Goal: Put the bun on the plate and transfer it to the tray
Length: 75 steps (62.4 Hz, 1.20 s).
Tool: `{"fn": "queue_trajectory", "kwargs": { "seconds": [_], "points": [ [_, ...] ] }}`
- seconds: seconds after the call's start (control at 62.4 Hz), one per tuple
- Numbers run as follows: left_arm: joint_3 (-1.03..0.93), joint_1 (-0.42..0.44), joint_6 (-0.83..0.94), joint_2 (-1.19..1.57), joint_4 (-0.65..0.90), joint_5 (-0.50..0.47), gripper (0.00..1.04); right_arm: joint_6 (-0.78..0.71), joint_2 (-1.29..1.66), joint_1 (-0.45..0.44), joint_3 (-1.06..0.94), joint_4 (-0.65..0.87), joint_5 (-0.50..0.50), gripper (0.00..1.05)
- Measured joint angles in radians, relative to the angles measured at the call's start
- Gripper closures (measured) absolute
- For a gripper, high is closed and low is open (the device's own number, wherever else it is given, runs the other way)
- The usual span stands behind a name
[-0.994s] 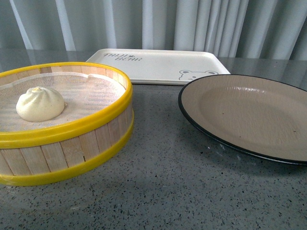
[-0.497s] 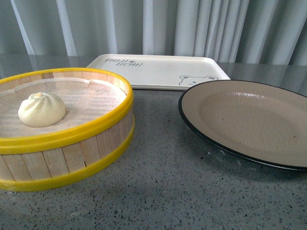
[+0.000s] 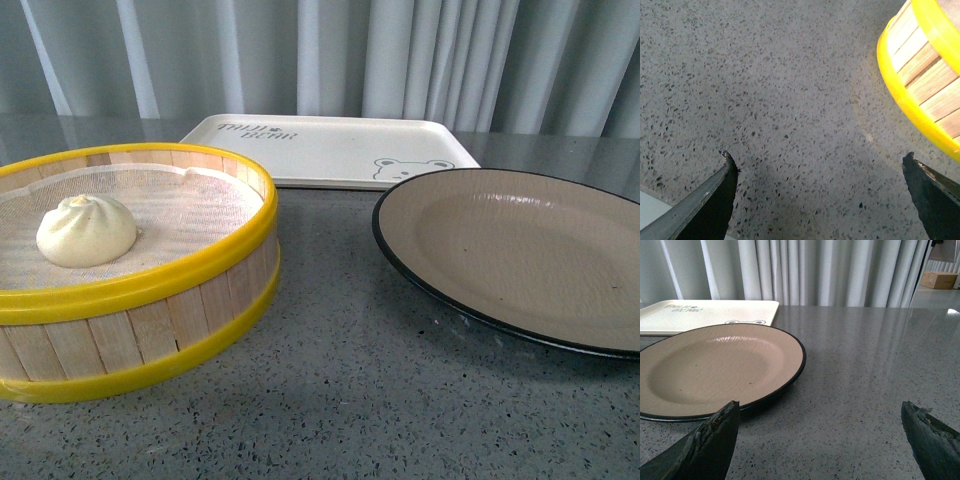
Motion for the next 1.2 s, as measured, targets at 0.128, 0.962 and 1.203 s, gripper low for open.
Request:
{"fn": "queue_trajectory", "kwargs": {
  "seconds": [0.128, 0.962, 1.203],
  "points": [
    [0.069, 0.007, 0.021, 0.137, 0.129, 0.021, 0.07, 0.0, 0.0, 0.0, 0.0, 0.0, 0.0, 0.09],
    [0.904, -0.367, 0.346, 1.061, 0.053, 0.002, 0.07, 0.0, 0.0, 0.0, 0.0, 0.0, 0.0, 0.09],
    [0.874, -0.372, 0.378, 1.064, 0.028, -0.024, 0.07, 0.0, 0.0, 0.0, 0.0, 0.0, 0.0, 0.09]
  ]
}}
